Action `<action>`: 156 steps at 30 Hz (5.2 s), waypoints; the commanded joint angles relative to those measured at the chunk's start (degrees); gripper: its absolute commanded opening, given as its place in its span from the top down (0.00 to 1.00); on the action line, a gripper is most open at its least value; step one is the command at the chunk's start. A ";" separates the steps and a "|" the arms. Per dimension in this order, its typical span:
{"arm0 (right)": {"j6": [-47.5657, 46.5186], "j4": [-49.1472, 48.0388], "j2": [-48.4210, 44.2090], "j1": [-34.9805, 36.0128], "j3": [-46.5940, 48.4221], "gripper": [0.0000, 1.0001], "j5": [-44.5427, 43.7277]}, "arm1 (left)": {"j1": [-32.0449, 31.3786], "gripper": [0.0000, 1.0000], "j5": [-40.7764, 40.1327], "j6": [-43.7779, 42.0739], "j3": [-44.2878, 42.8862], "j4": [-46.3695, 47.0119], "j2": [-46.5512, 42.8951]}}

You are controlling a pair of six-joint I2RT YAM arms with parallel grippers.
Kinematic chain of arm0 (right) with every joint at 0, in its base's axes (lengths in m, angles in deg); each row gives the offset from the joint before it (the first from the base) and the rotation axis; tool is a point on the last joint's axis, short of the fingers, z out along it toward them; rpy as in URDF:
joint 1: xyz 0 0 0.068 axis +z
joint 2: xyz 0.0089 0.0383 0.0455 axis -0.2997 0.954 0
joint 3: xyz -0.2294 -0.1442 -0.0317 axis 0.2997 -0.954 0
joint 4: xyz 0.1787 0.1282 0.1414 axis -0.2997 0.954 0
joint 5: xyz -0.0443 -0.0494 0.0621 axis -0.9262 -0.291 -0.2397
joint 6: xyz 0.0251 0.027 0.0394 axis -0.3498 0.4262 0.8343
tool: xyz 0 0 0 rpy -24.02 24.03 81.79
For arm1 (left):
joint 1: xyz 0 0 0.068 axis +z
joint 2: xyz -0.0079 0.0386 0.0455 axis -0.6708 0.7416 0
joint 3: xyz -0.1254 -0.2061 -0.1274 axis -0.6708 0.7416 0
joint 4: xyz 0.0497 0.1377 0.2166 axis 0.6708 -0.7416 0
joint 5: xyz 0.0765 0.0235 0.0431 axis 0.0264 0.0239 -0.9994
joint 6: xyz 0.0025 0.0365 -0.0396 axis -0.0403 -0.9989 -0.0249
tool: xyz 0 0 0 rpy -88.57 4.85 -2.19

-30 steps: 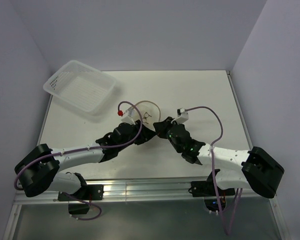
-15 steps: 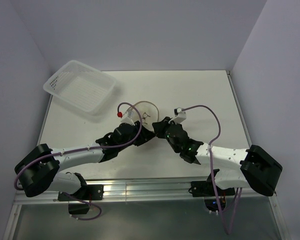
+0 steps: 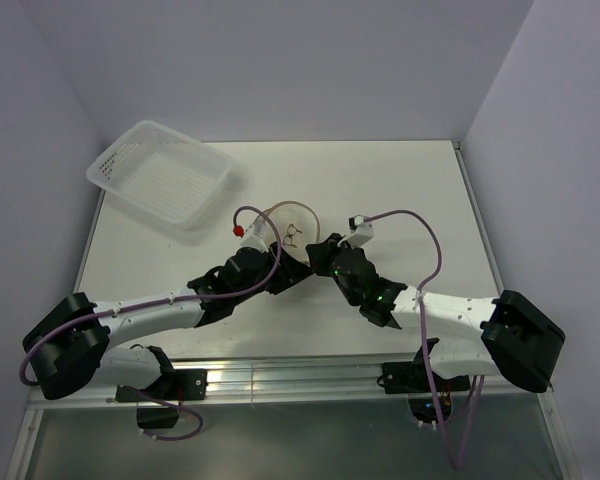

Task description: Place the bra in the laundry bag and zip it closed

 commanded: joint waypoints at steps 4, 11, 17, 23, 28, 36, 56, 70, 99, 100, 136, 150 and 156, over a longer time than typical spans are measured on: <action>-1.13 -0.59 -2.08 0.53 0.34 1.00 -2.38 | -0.78 0.61 0.42 0.29 -2.50 2.01 -0.06; -1.04 -1.48 -1.82 0.62 -0.10 1.00 -1.15 | -0.78 0.64 -1.77 -0.76 -3.38 3.41 1.35; -1.39 -1.83 -2.34 0.62 -0.54 1.00 -1.41 | -0.78 0.64 -5.20 -0.50 -2.41 3.59 0.56; -1.48 -2.18 -1.82 0.70 -0.54 1.00 -0.97 | -0.78 0.64 -5.47 -1.03 -3.55 3.15 2.40; -1.74 -2.18 -1.73 0.97 -0.54 1.00 -1.15 | -0.69 0.65 -6.43 -1.38 -3.99 3.42 2.93; -1.74 -2.18 -1.82 1.05 -0.72 1.00 -1.32 | -0.60 0.94 -7.93 -2.08 -3.20 1.67 1.79; -5.25 -7.01 -0.41 -17.75 -0.02 1.00 33.38 | 5.97 1.00 -7.14 -11.22 8.39 -6.52 -13.67; -8.95 11.24 15.92 -22.50 24.73 0.58 42.10 | 8.45 1.00 -1.96 -12.45 10.50 -0.38 -19.92; 9.07 4.41 2.23 -14.15 7.71 0.65 37.97 | 4.05 1.00 -3.01 -17.28 7.52 11.94 -14.12; 8.89 4.33 2.40 -14.15 7.80 0.74 37.79 | 4.05 1.00 -3.09 -17.55 7.61 11.51 -14.30; -5.98 19.01 4.62 -26.72 18.99 0.27 43.15 | 2.82 1.00 -15.49 -22.57 9.10 2.44 -22.74; 12.75 3.19 -3.67 -15.03 4.38 0.38 40.24 | 0.71 1.00 -12.41 -19.58 8.04 12.11 -15.53; 13.11 2.57 0.73 -14.59 7.01 0.43 40.33 | 0.54 1.00 -11.01 -19.04 9.63 12.64 -16.23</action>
